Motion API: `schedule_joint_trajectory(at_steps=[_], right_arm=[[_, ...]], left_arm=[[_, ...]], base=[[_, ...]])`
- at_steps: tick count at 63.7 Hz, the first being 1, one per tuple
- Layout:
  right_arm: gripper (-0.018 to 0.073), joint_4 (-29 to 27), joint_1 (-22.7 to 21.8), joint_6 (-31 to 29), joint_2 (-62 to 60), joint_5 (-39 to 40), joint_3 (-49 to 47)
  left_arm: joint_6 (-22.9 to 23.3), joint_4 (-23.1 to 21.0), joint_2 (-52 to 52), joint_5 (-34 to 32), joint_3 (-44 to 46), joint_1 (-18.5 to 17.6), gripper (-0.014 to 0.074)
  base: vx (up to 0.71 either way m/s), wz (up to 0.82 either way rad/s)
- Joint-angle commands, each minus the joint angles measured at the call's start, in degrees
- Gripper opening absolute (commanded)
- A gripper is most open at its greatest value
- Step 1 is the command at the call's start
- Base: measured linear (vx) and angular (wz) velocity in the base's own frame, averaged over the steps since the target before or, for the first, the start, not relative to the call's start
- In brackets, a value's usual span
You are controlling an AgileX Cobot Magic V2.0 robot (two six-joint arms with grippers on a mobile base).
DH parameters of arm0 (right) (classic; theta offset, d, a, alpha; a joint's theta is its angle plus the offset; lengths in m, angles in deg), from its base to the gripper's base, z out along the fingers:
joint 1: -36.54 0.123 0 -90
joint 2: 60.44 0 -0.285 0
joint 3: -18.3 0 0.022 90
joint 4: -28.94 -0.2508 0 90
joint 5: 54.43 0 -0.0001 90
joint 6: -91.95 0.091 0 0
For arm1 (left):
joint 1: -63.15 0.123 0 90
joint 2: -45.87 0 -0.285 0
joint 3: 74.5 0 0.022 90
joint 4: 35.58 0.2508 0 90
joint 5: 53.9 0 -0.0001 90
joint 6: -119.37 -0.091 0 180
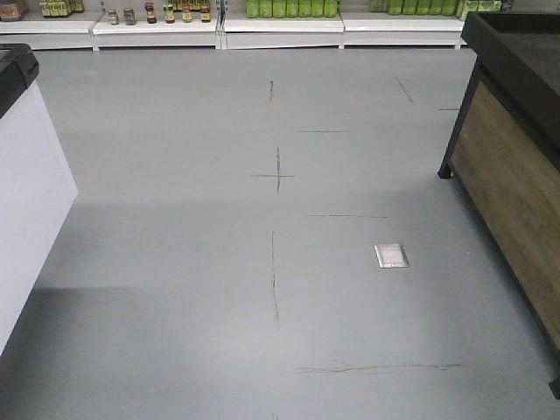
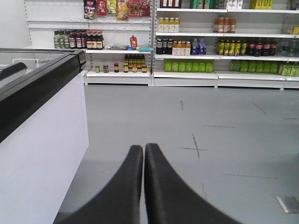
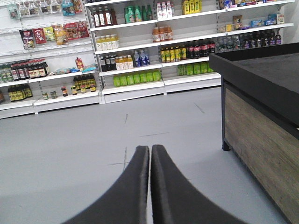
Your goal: Pick three apples into basket with both arms
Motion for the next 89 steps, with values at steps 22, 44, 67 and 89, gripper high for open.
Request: schedule_joint_trajectory(at_steps=[22,44,67,89], right_arm=[[-0.0004,0.5,-0.3,-0.4,-0.6,4.3,0.8],[-0.0004,0.5,-0.3,-0.4,-0.6,4.3,0.8],[-0.0004,0.5,-0.3,-0.4,-0.6,4.3,0.8],[-0.0004,0.5,-0.3,-0.4,-0.6,4.3,0.8]], left_arm=[[0.1,-0.1,0.8,-3.8,1.4,0.0,-0.0006],[0.1,-0.1,0.8,-3.8,1.4,0.0,-0.0006],[0.1,-0.1,0.8,-3.8,1.4,0.0,-0.0006],[0.1,-0.1,0.8,-3.8,1.4,0.0,-0.0006]], base=[[0.0,0.0],[0.0,0.0],[0.0,0.0],[0.0,0.0]])
